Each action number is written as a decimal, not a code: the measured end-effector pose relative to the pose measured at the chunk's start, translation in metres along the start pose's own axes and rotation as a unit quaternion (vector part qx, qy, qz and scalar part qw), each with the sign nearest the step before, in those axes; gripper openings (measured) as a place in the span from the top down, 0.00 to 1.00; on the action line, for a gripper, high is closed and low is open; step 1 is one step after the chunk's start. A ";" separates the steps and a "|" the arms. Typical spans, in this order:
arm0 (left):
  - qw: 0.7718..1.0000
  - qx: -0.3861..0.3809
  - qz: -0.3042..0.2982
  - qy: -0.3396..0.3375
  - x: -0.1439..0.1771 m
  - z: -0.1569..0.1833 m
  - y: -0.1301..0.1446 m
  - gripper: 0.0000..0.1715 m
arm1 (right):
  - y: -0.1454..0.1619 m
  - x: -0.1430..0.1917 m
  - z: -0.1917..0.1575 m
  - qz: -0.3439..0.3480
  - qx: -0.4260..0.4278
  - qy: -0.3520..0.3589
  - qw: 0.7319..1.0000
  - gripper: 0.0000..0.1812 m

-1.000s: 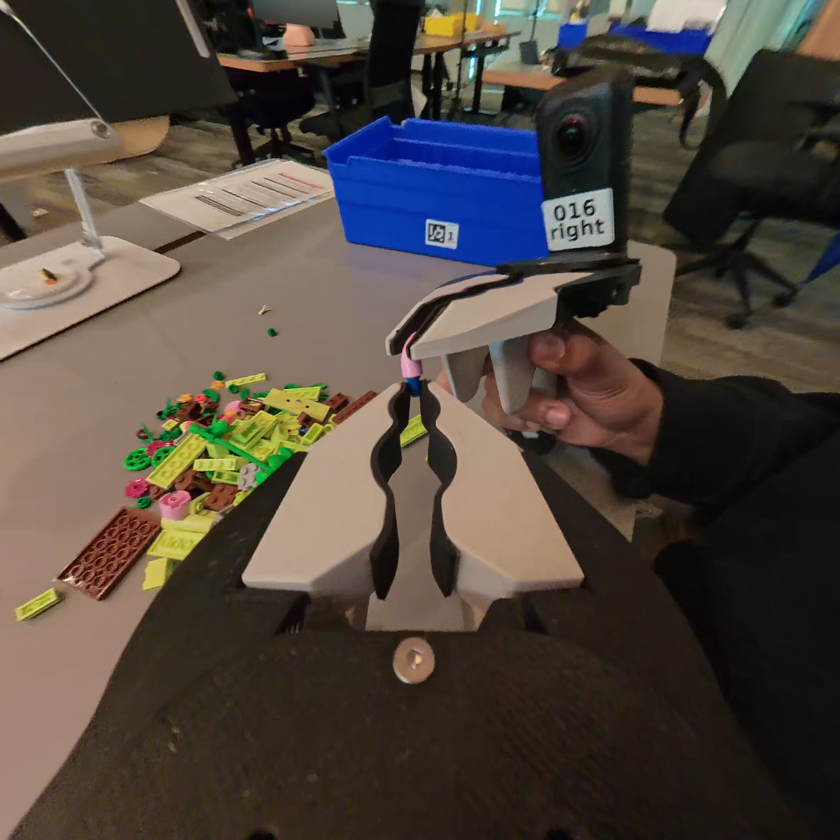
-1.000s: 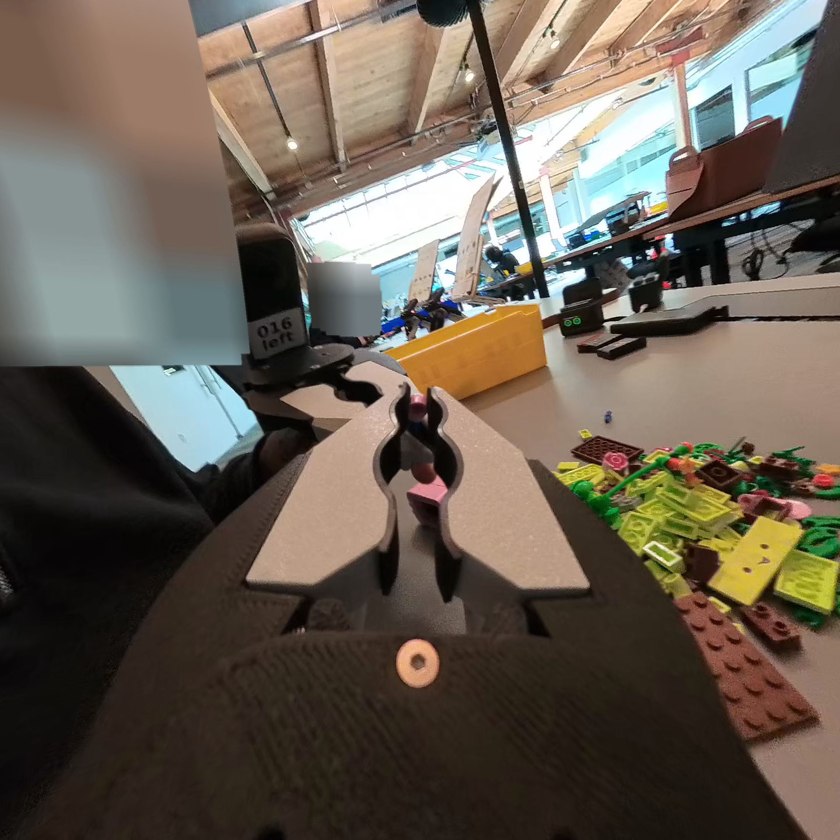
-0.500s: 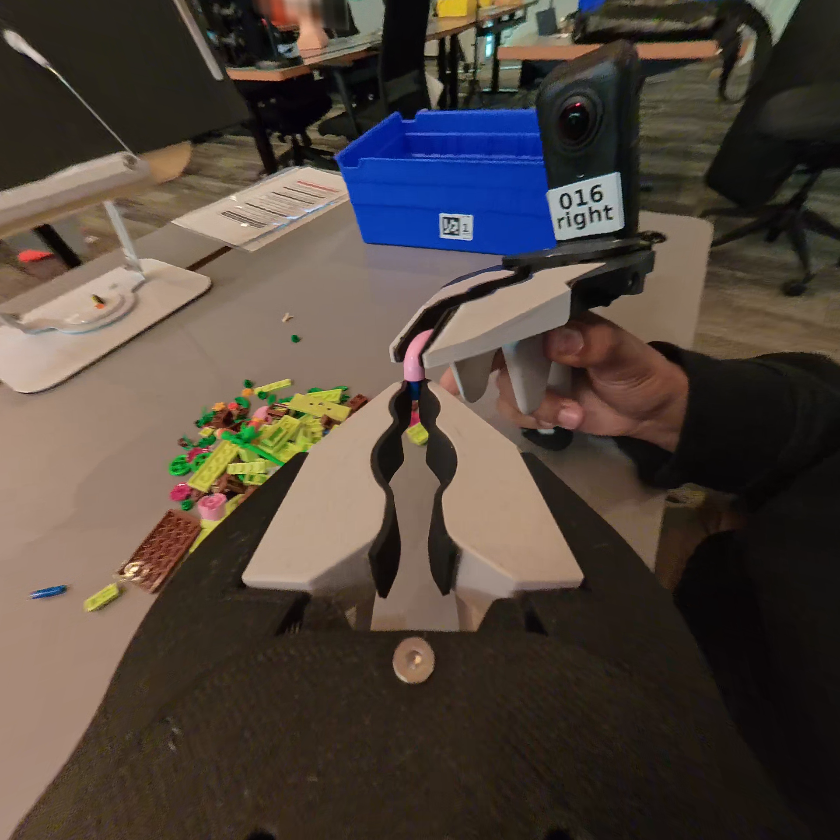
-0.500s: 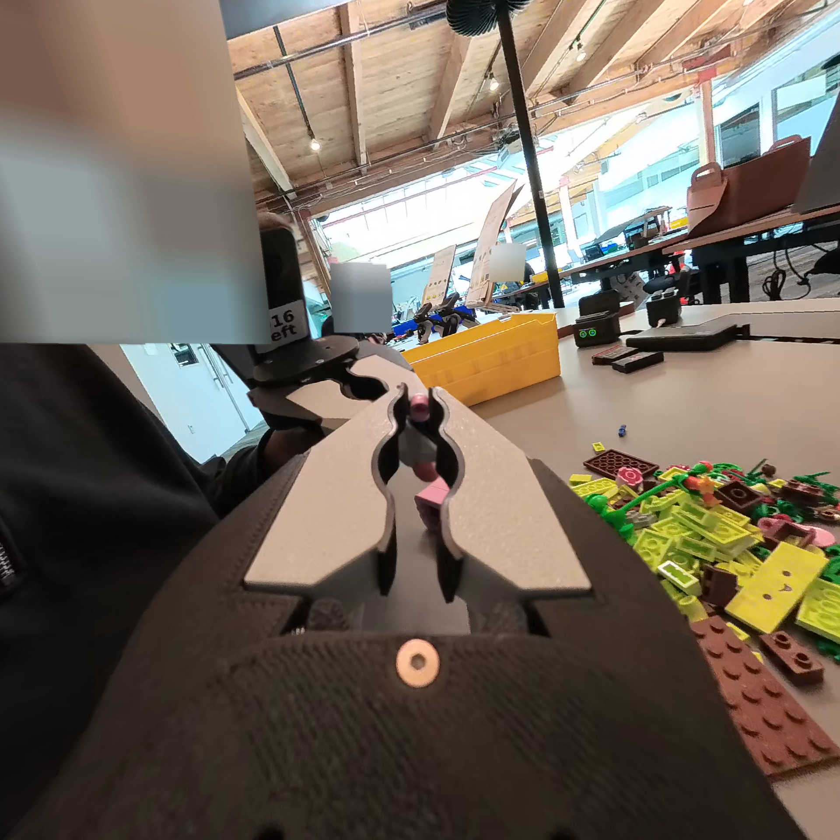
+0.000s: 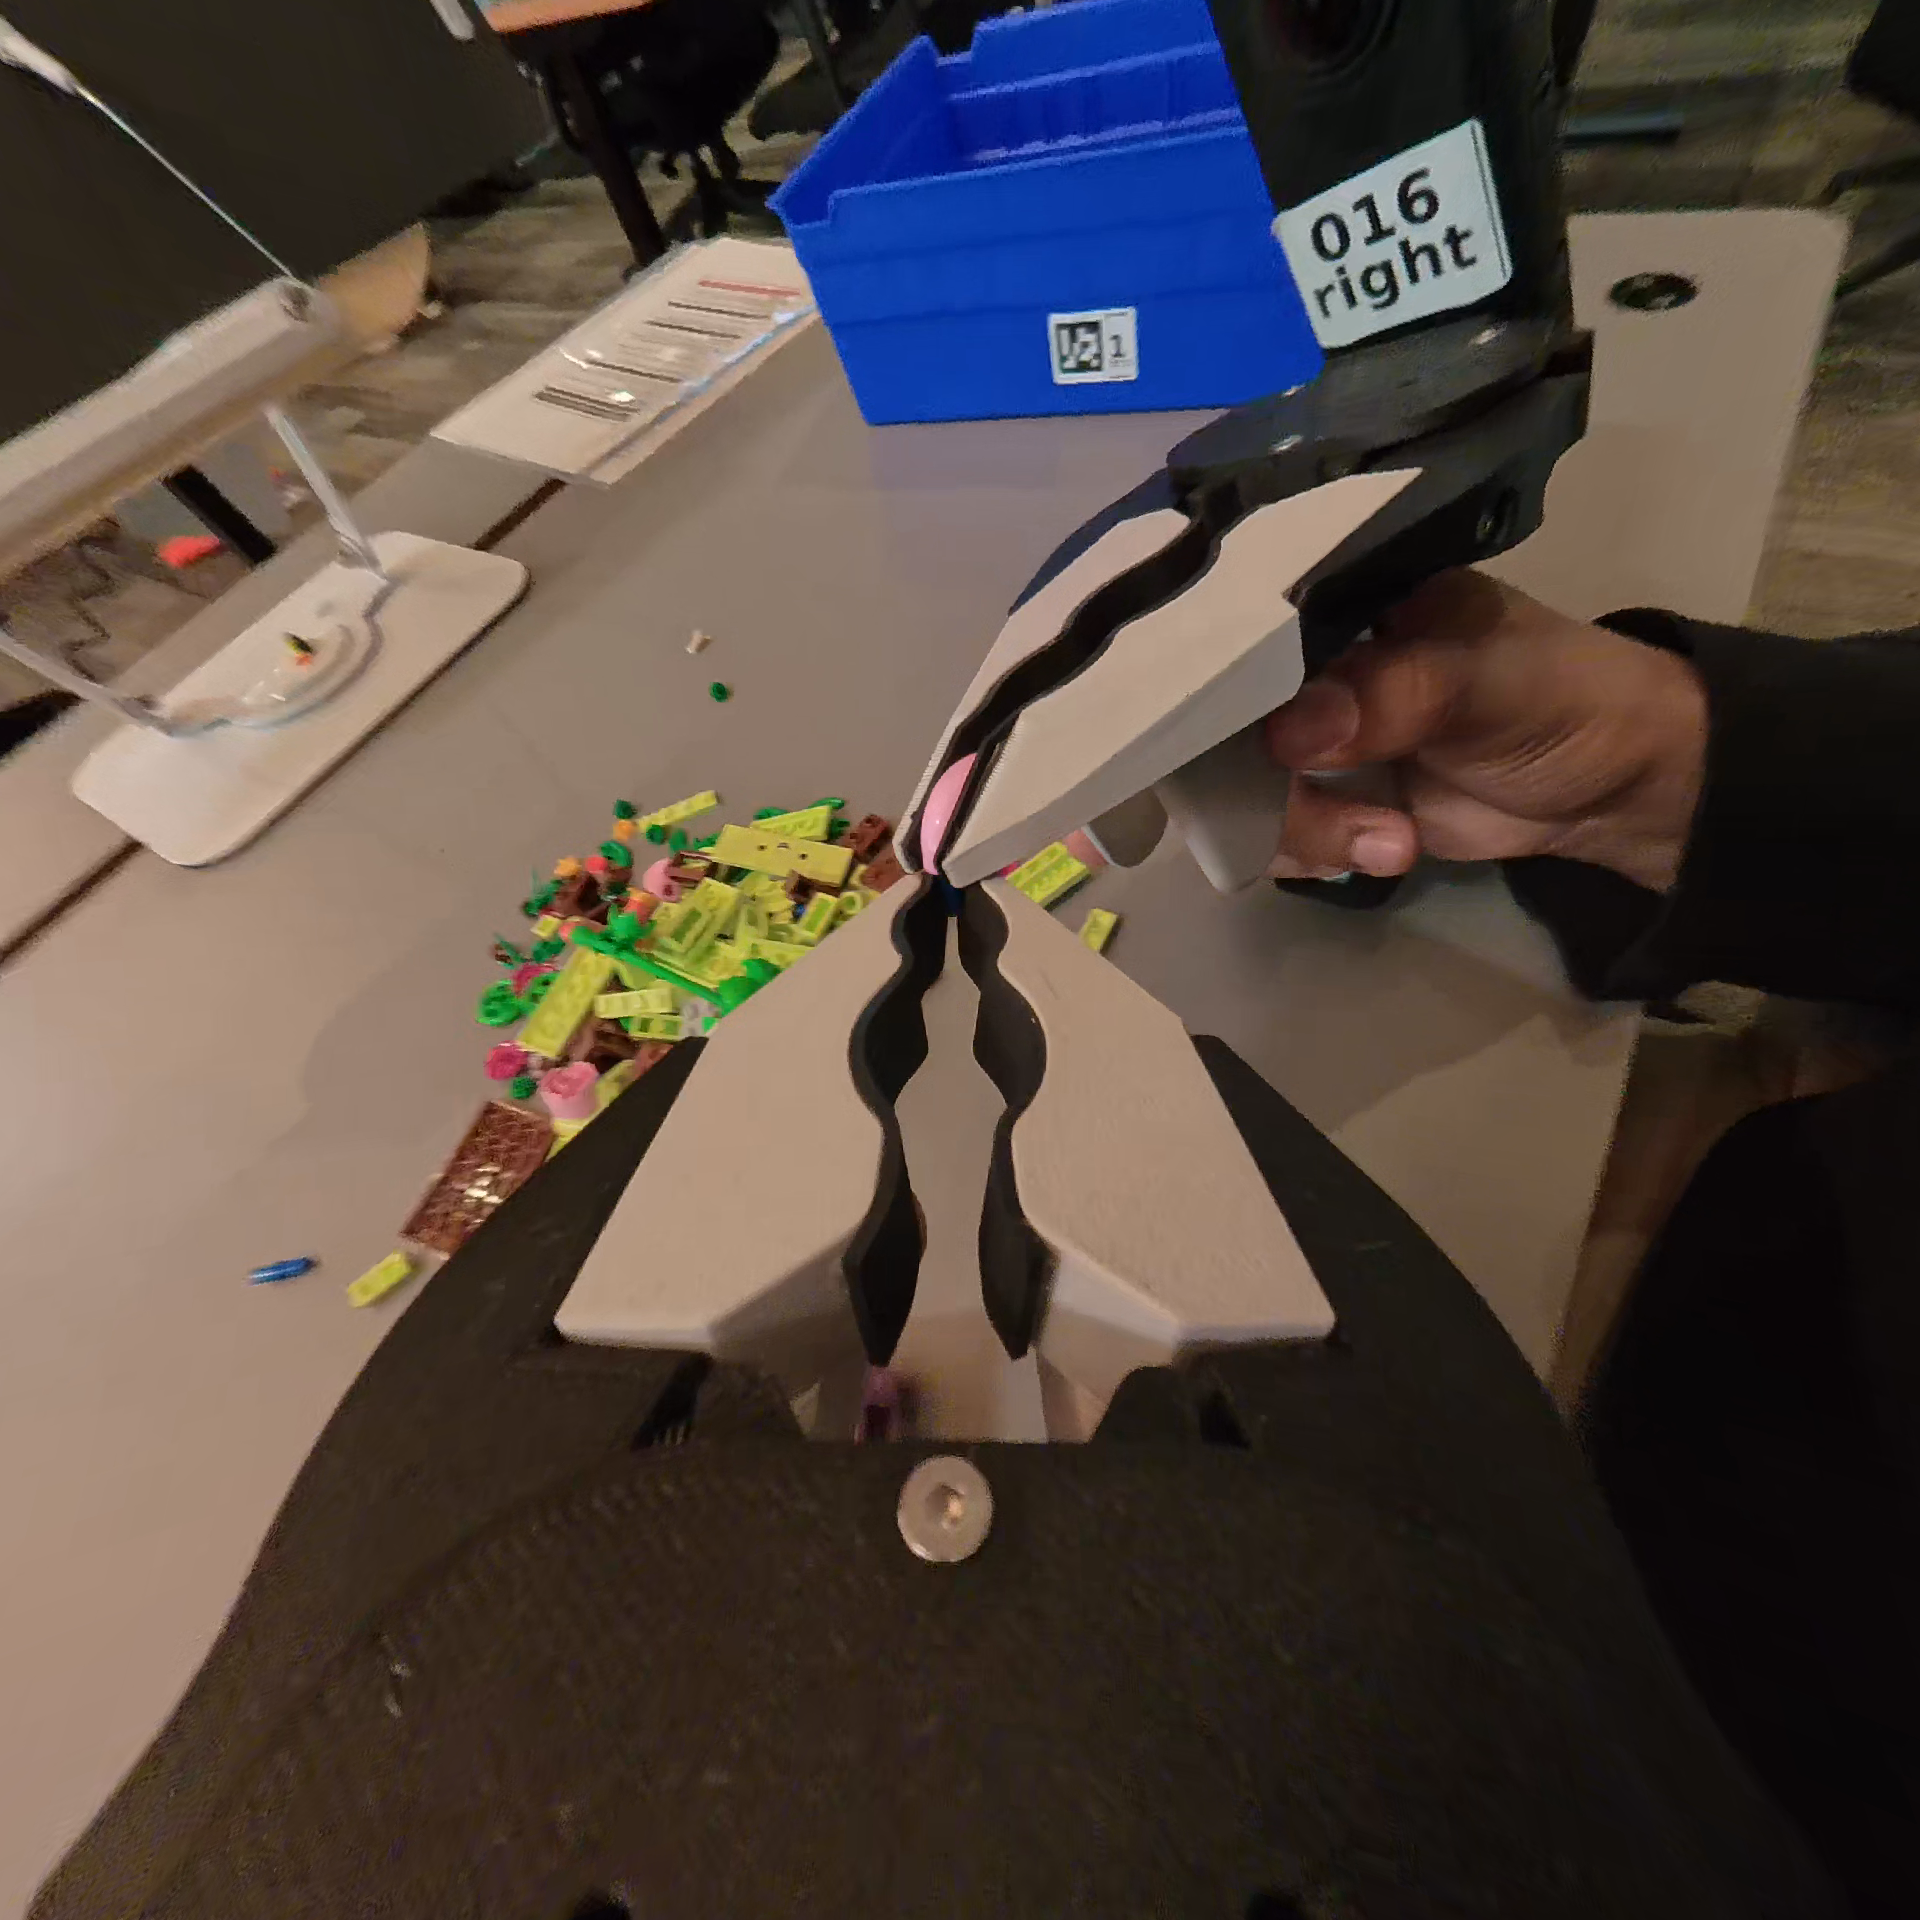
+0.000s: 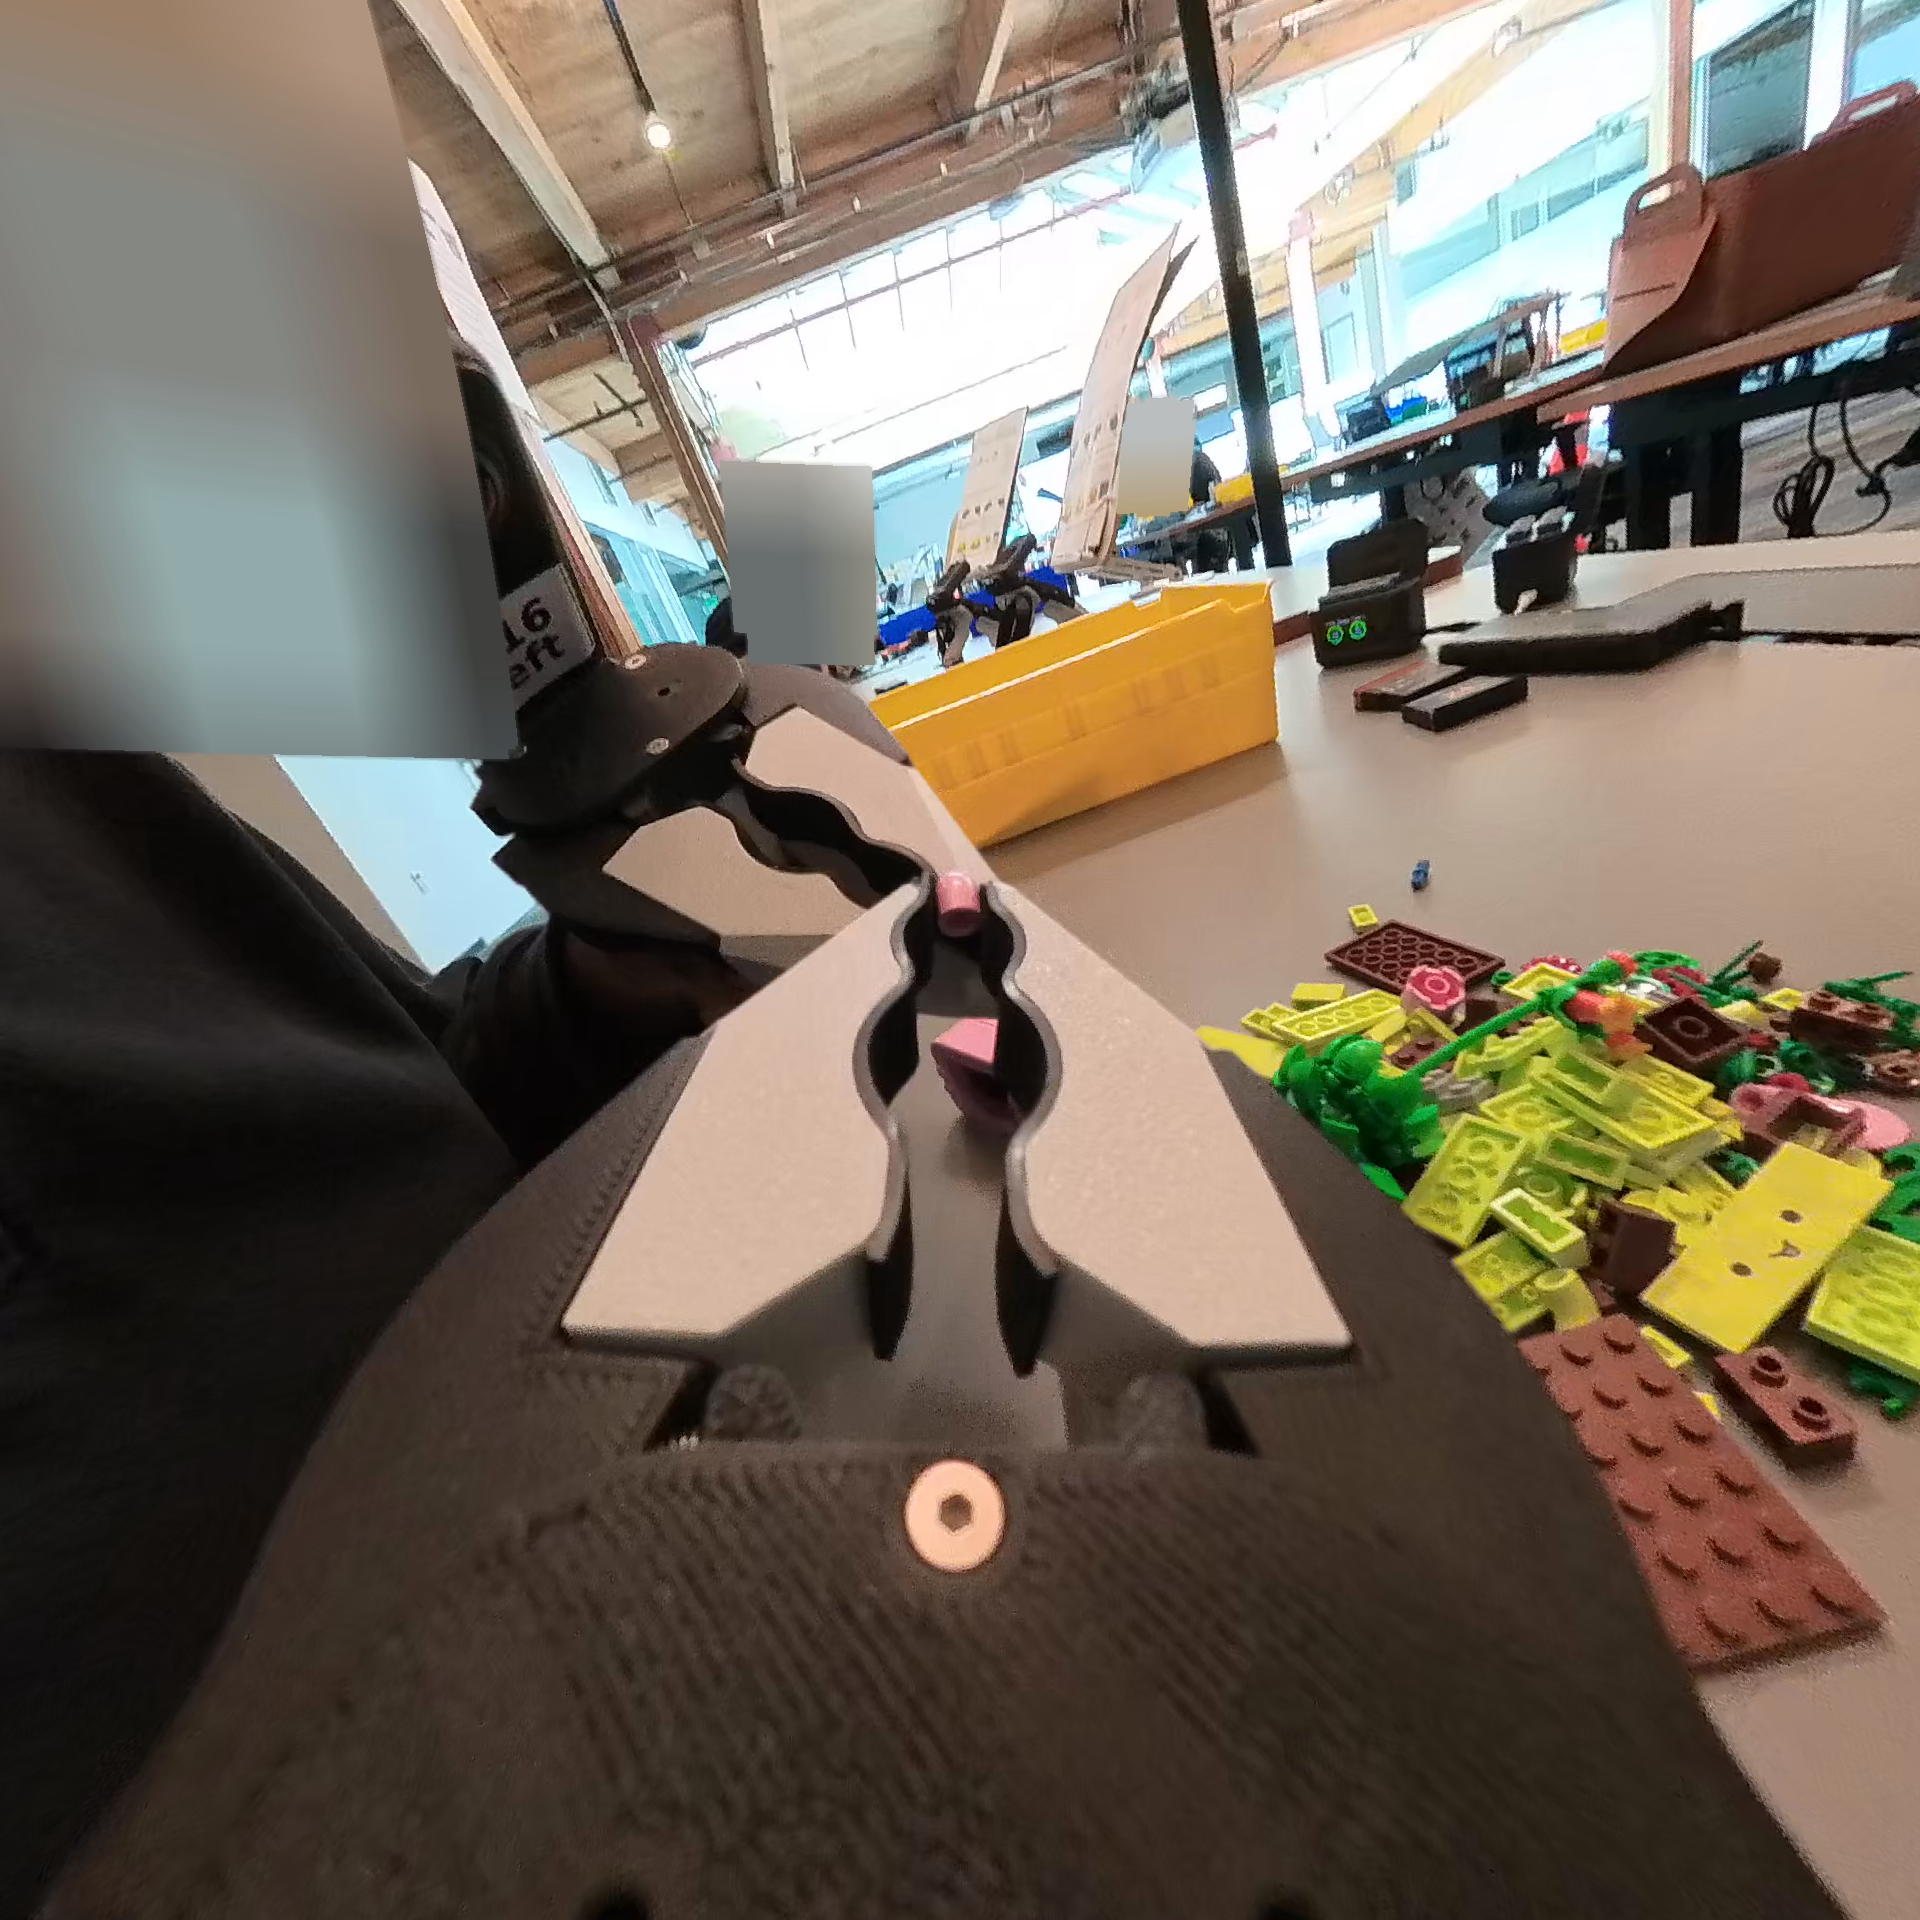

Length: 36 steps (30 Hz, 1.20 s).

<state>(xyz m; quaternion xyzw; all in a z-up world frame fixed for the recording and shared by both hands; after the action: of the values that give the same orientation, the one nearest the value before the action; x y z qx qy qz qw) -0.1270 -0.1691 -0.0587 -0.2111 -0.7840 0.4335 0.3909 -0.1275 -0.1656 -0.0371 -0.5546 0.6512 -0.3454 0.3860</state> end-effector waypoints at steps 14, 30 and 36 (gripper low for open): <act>0.792 0.428 0.233 0.368 0.031 0.015 -0.054 0.99 | -0.034 0.007 -0.028 0.133 -0.158 -0.172 0.963 0.99; 0.915 0.285 0.200 0.204 0.015 0.005 -0.037 1.00 | -0.058 0.041 -0.005 0.160 -0.155 -0.106 0.969 0.98; 0.987 0.117 0.108 0.027 0.003 -0.006 -0.017 0.84 | -0.024 0.002 -0.008 0.061 -0.043 -0.011 0.997 0.98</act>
<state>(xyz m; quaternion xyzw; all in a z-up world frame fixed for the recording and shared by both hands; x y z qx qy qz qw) -0.1237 -0.1736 -0.0410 -0.2592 -0.6897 0.5561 0.3847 -0.1239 -0.1714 -0.0128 -0.5334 0.6941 -0.2868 0.3891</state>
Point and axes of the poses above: each gripper's, where its closed fingertips meet, x back along the fingers, y out of its underside, z = x × y across the jaws, the point moved 1 cm from there along x, back along the fingers, and after that the axes turned 8 degrees about -x, right-handed, at the moved point
